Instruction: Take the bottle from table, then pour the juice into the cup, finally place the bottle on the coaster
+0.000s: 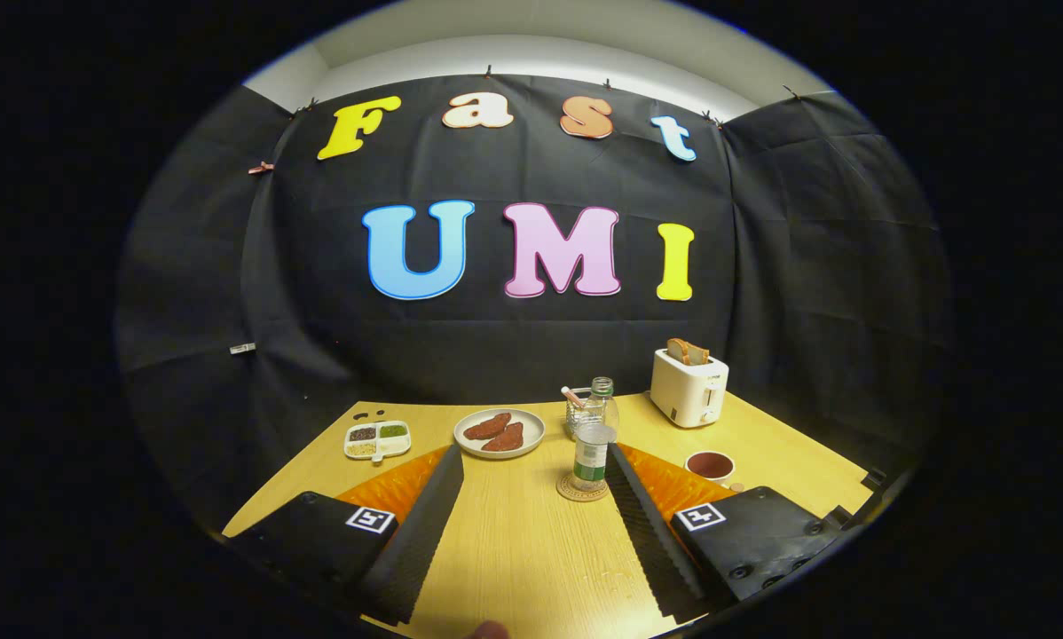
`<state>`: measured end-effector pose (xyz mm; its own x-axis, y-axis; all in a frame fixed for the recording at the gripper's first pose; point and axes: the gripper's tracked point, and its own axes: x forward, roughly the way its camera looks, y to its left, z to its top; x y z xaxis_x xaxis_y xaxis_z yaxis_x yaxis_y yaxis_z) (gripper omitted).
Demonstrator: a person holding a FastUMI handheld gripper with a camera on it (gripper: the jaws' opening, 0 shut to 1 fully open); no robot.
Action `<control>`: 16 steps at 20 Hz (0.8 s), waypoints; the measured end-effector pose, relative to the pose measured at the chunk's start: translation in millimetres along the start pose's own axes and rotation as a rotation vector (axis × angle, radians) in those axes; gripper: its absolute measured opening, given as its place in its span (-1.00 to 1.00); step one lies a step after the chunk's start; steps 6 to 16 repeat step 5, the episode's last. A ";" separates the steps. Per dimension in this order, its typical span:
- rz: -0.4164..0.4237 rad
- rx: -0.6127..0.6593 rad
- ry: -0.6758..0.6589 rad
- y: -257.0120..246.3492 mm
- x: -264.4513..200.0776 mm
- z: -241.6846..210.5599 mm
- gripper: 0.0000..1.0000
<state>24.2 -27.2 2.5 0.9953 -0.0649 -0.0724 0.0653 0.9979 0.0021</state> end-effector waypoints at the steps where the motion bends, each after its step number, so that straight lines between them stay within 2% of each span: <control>1: 0.004 -0.007 0.005 0.5 -2.0 -1.0 0.97; 16: 0.019 -0.013 0.003 3.2 -7.8 0.9 0.96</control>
